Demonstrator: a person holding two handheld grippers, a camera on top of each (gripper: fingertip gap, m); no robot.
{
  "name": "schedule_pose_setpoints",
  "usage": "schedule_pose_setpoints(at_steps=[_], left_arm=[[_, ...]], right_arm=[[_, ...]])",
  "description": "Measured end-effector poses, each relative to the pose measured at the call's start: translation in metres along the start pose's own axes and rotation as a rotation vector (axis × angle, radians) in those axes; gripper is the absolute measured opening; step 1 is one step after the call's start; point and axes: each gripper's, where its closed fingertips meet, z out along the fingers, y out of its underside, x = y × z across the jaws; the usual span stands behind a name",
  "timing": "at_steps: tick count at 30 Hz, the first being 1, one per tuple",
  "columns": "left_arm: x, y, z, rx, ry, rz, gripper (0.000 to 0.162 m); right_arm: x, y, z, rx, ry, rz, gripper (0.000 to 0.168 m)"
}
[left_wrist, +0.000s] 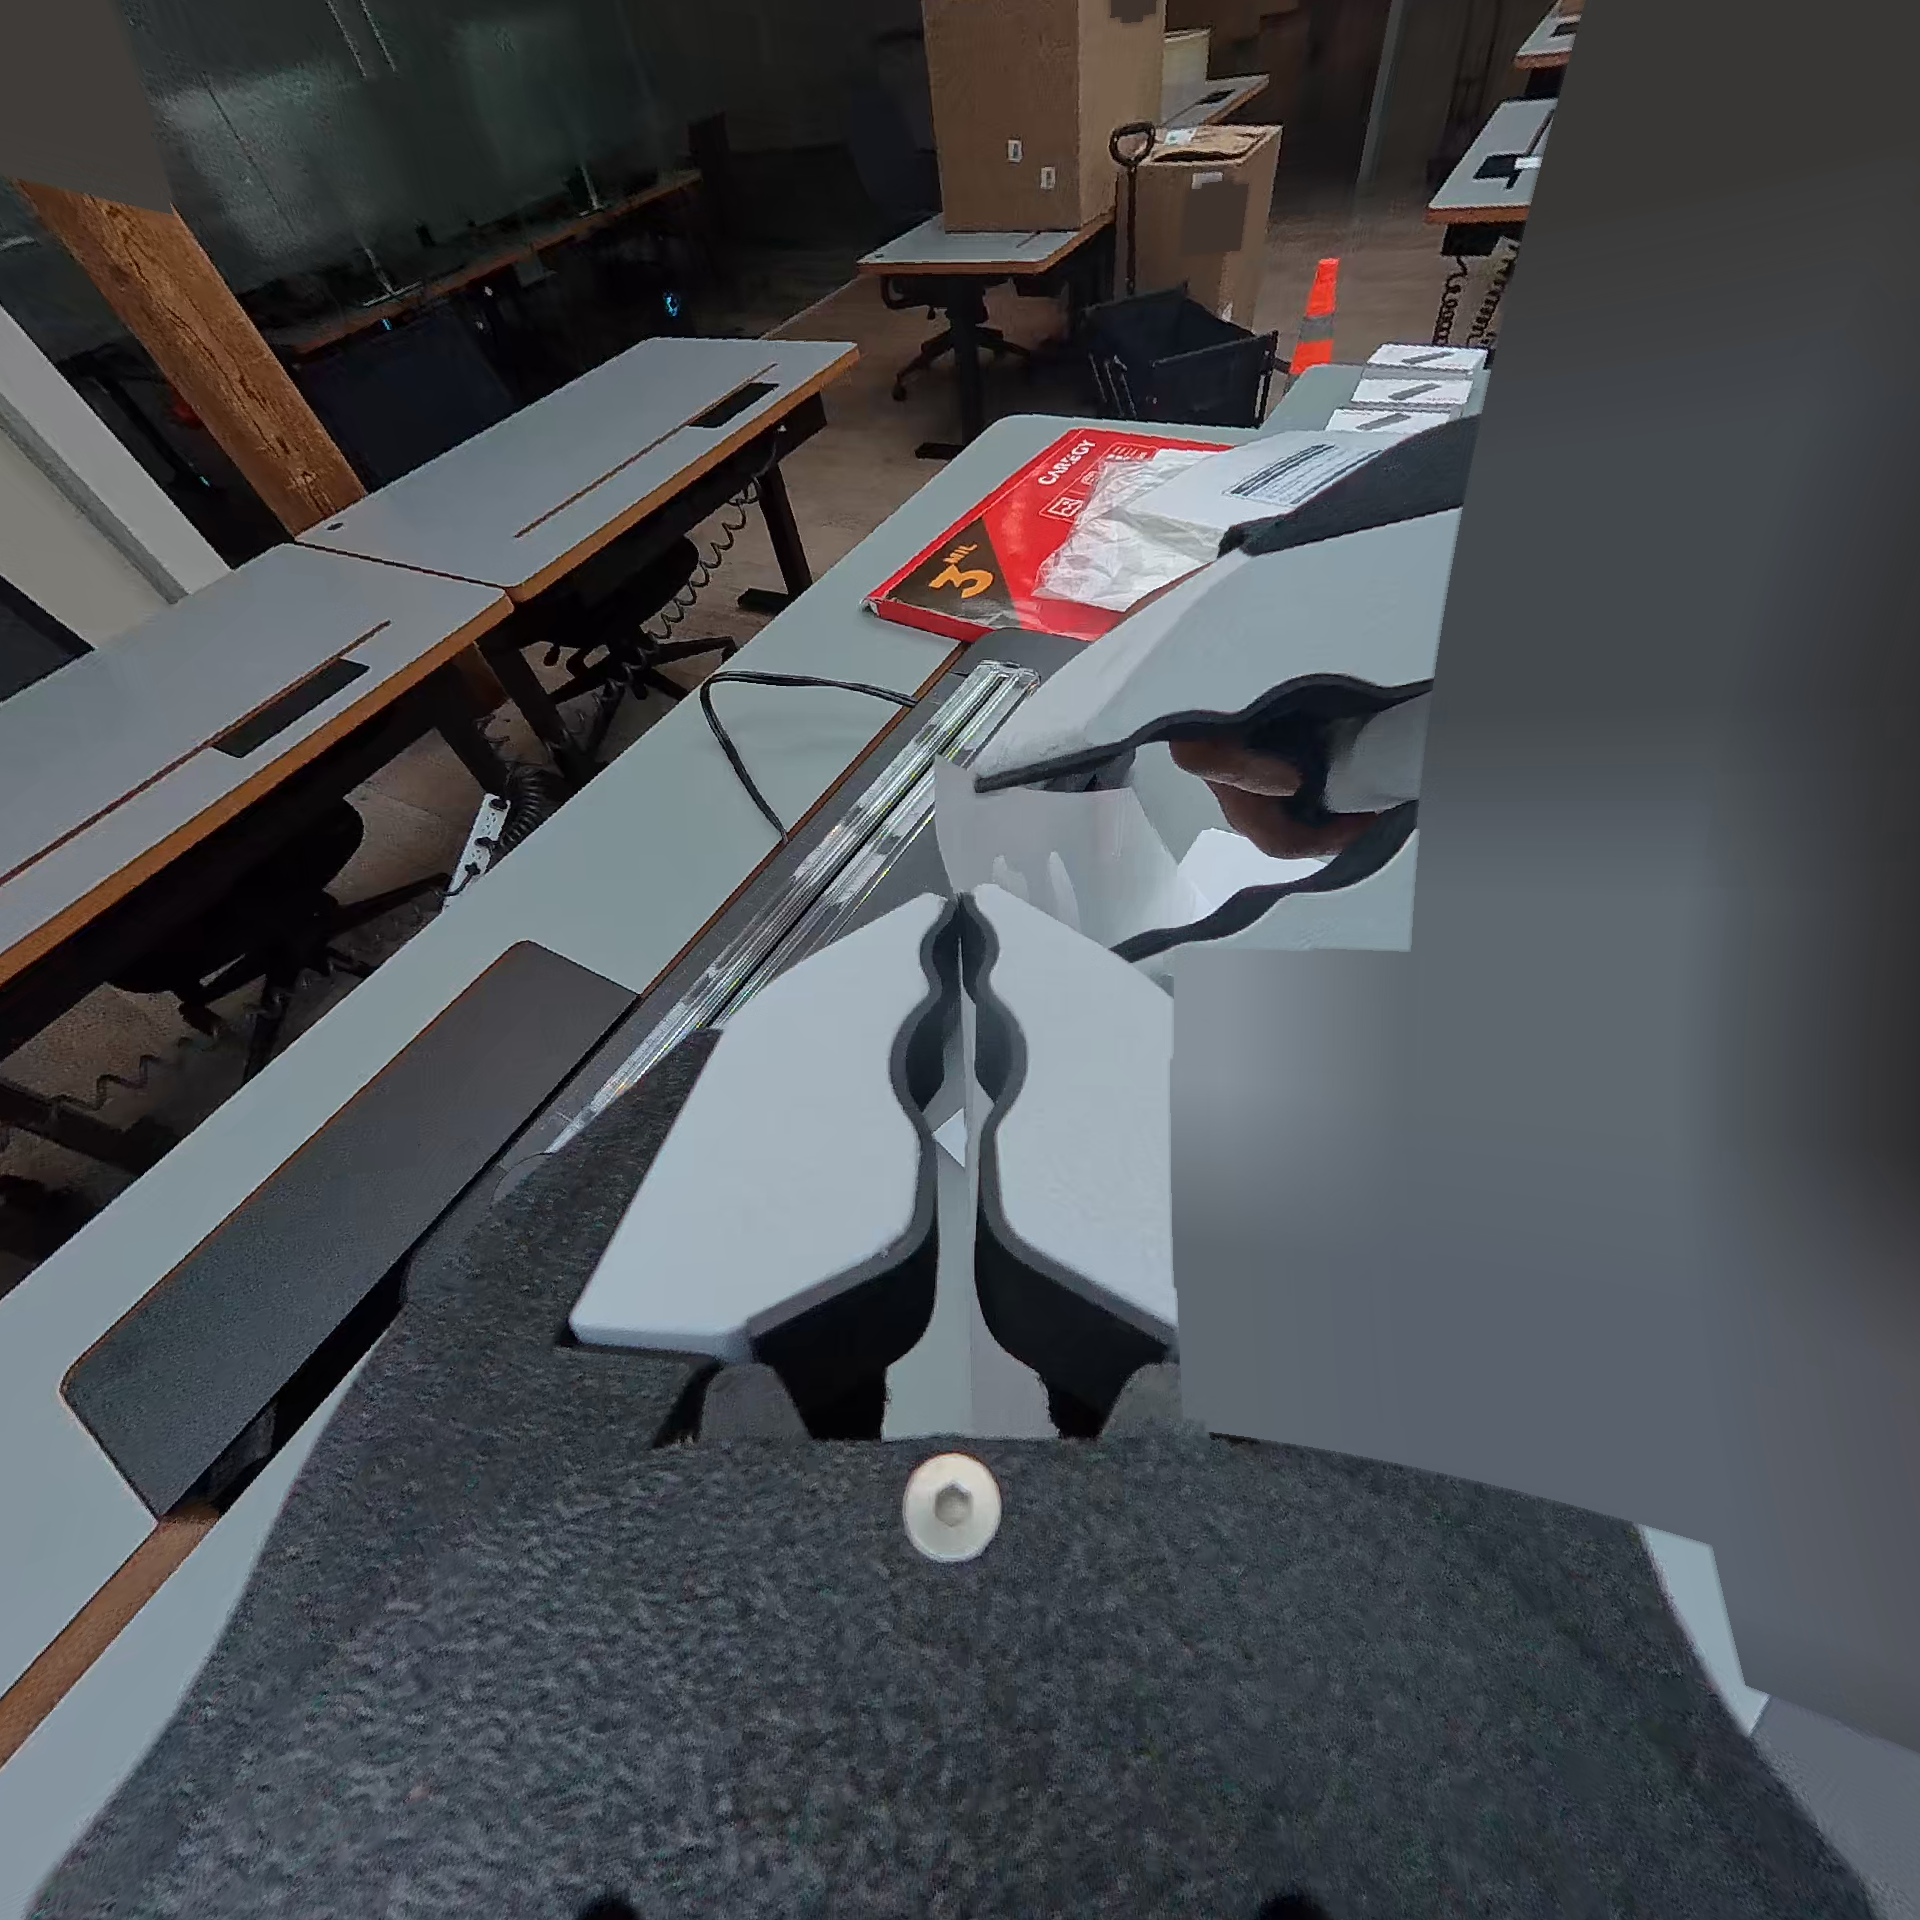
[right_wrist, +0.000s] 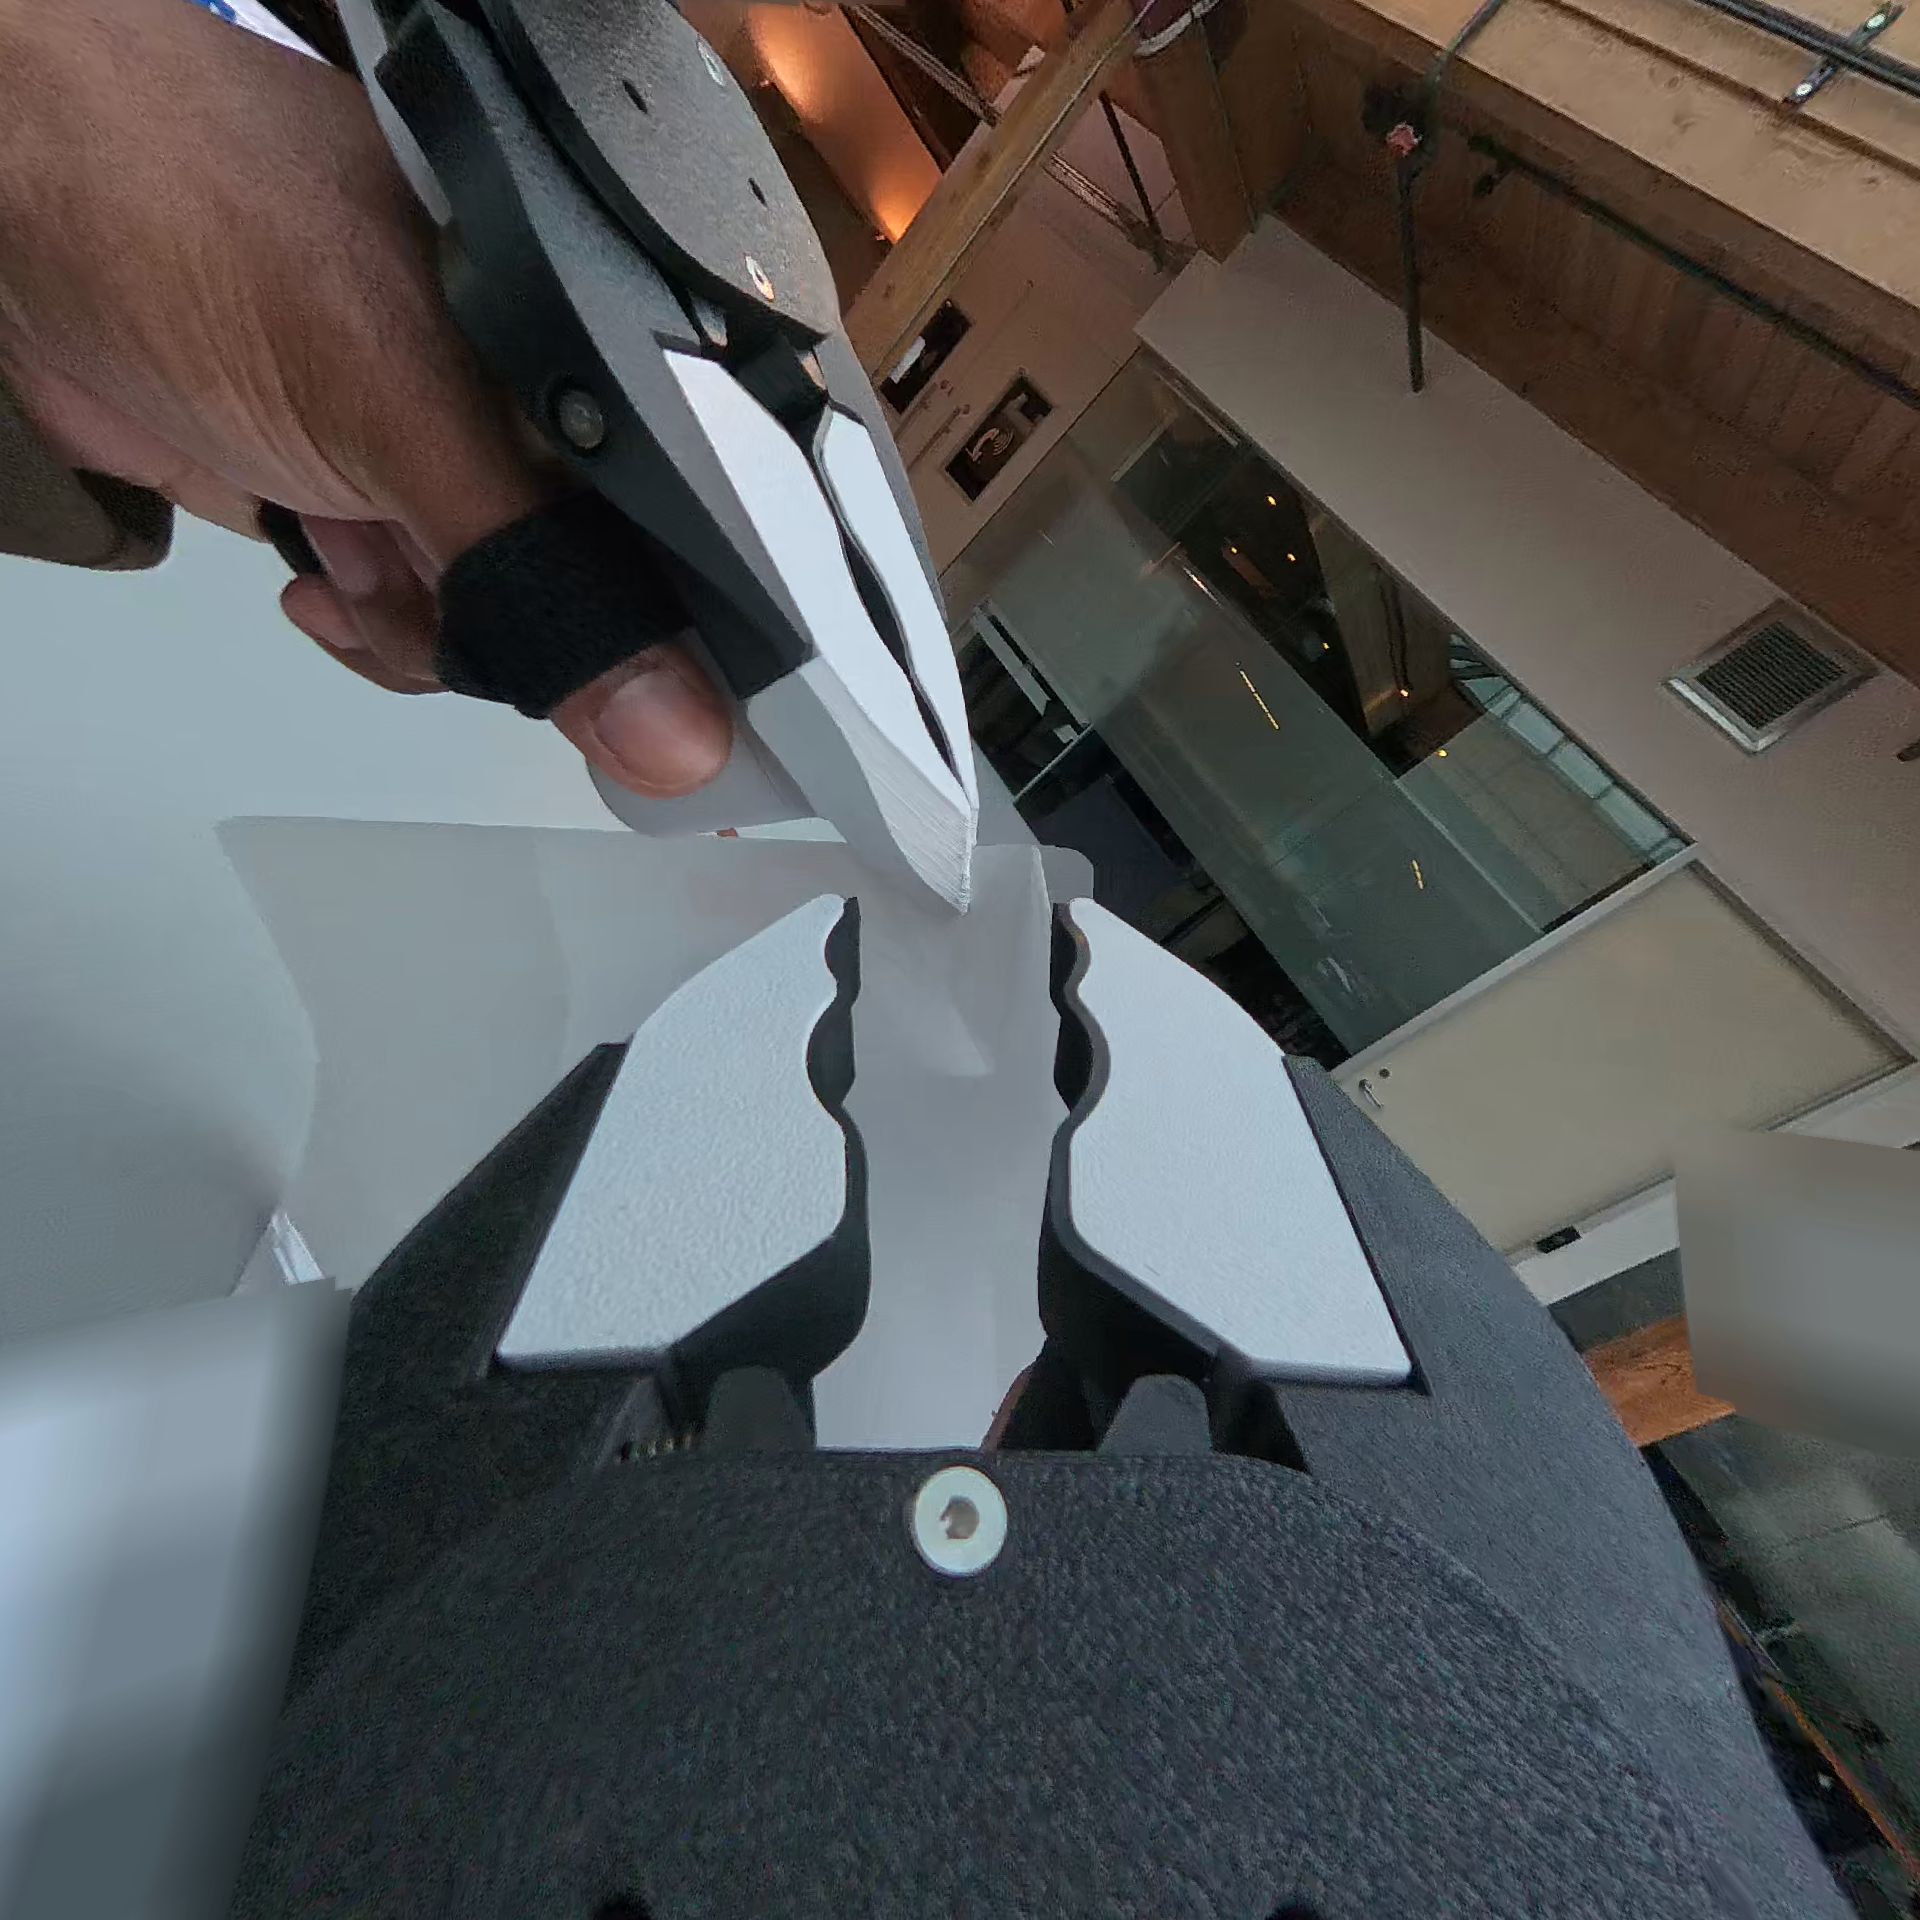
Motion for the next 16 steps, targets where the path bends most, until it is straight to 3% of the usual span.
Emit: schedule_pose_setpoints(at_steps=[16], left_arm=[[0.011, 0.011, -0.001, -0.057, 0.050, 0.125, 0.000]], right_arm=[[-0.006, 0.006, -0.009, 0.006, -0.086, -0.040, 0.013]])
